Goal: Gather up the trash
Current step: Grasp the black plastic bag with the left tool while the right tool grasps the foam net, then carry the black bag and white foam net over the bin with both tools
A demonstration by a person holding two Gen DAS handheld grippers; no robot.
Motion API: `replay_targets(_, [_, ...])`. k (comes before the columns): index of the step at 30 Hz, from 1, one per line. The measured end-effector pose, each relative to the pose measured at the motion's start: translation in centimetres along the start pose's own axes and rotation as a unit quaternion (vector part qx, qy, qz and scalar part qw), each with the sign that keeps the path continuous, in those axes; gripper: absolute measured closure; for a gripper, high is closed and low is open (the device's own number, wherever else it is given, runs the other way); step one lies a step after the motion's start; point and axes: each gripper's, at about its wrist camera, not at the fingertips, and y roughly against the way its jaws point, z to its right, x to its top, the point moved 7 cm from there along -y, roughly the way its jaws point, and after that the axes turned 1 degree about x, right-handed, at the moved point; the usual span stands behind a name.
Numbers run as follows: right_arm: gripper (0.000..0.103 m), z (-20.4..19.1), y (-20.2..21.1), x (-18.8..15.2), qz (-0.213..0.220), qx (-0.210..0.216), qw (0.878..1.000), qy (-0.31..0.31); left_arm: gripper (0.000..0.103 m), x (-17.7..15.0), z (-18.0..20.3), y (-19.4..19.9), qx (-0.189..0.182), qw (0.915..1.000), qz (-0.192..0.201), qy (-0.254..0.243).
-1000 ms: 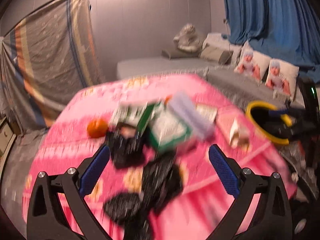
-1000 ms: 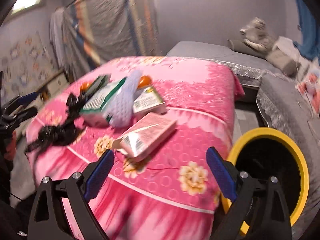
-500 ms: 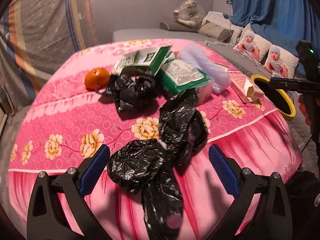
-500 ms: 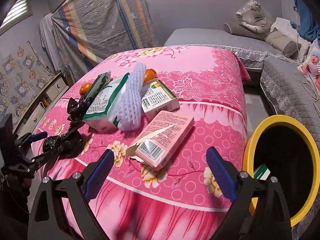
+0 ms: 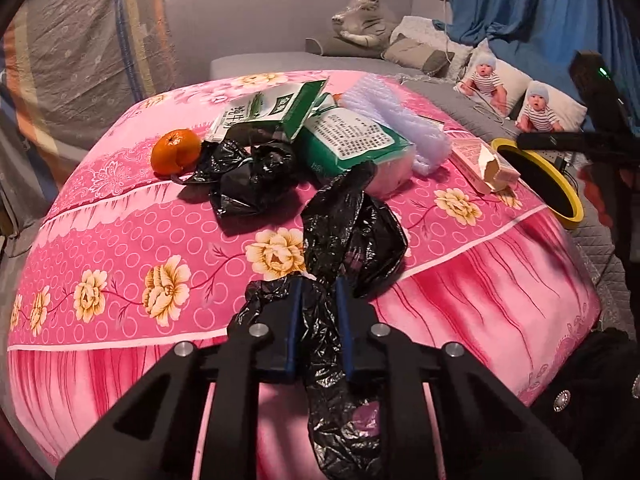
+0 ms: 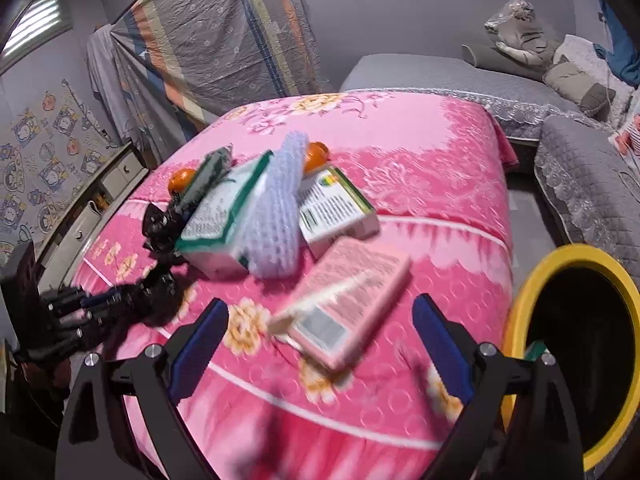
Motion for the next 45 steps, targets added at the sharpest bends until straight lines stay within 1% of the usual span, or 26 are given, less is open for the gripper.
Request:
replay_targets(5, [0.014, -1.6, -2.6, 3.3, -0.019, 0.048, 0.999, 0.003, 0.090, 0.2, 0.0, 1.5, -0.024, 0.9992, 0.024, 0.023])
replay_targets(8, [0.029, -2.0, -4.4, 5.3, -0.036, 0.067, 0.997, -0.004, 0.090, 0.5, -0.2, 3.0, -0.036, 0.9974, 0.050, 0.037])
replay_targets(10, [0.030, -2.0, -5.7, 6.3, -0.046, 0.068, 0.997, -0.012, 0.090, 0.7, -0.5, 3.8, -0.037, 0.9962, 0.064, 0.047])
replay_targets(12, [0.037, -2.2, -7.0, 6.9, -0.057, 0.067, 0.996, -0.015, 0.090, 1.1, -1.1, 4.8, -0.031, 0.9944, 0.082, 0.059])
replay_targets(13, [0.037, -2.3, -7.4, 7.0, -0.062, 0.068, 0.996, -0.015, 0.090, 1.3, -1.3, 5.0, -0.031, 0.9937, 0.087, 0.064])
replay_targets(16, [0.039, -2.4, -8.8, 7.1, -0.073, 0.063, 0.995, -0.013, 0.090, 1.4, -1.7, 5.3, -0.027, 0.9926, 0.094, 0.072])
replay_targets(20, [0.043, -2.0, -10.1, 7.0, -0.084, 0.058, 0.994, -0.027, 0.090, 1.2, -2.0, 5.1, -0.029, 0.9921, 0.093, 0.079])
replay_targets(22, [0.047, -2.0, -10.7, 7.1, -0.089, 0.060, 0.994, -0.028, 0.090, 1.2, -2.1, 5.0, -0.034, 0.9916, 0.093, 0.083])
replay_targets(25, [0.059, -2.0, -11.2, 7.0, -0.092, 0.058, 0.994, -0.028, 0.090, 1.1, -2.2, 5.1, -0.035, 0.9910, 0.094, 0.089])
replay_targets(27, [0.077, -2.0, -11.3, 6.9, -0.096, 0.060, 0.993, -0.028, 0.090, 1.2, -2.3, 5.2, -0.035, 0.9906, 0.096, 0.091])
replay_targets(28, [0.081, -1.9, -11.4, 7.1, -0.094, 0.059, 0.993, -0.031, 0.090, 1.2, -2.3, 5.3, -0.034, 0.9905, 0.097, 0.091])
replay_targets(29, [0.087, -1.8, -11.3, 7.1, -0.092, 0.058, 0.994, -0.033, 0.090, 1.2, -2.3, 5.3, -0.033, 0.9905, 0.098, 0.091])
replay_targets(30, [0.090, -1.7, -11.1, 7.2, -0.089, 0.058, 0.994, -0.035, 0.090, 1.4, -2.3, 5.4, -0.031, 0.9902, 0.100, 0.092])
replay_targets(35, [0.091, -0.9, -8.3, 7.5, -0.058, 0.066, 0.995, -0.045, 0.090, 2.2, -2.0, 5.8, -0.014, 0.9893, 0.113, 0.091])
replay_targets(39, [0.091, -1.2, -4.8, 7.1, -0.035, 0.094, 0.994, -0.050, 0.090, 3.3, -1.8, 5.5, 0.002, 0.9889, 0.114, 0.095])
replay_targets(41, [0.091, -1.5, -2.9, 6.4, -0.024, 0.109, 0.993, -0.047, 0.090, 4.2, -1.4, 5.0, 0.013, 0.9890, 0.113, 0.095])
replay_targets(43, [0.091, -1.8, -1.4, 5.7, -0.018, 0.121, 0.991, -0.045, 0.090, 5.1, -0.7, 4.5, 0.015, 0.9894, 0.113, 0.091])
replay_targets(45, [0.091, -1.9, 0.0, 4.9, -0.010, 0.125, 0.991, -0.042, 0.090, 5.8, 0.2, 4.1, 0.018, 0.9898, 0.114, 0.084])
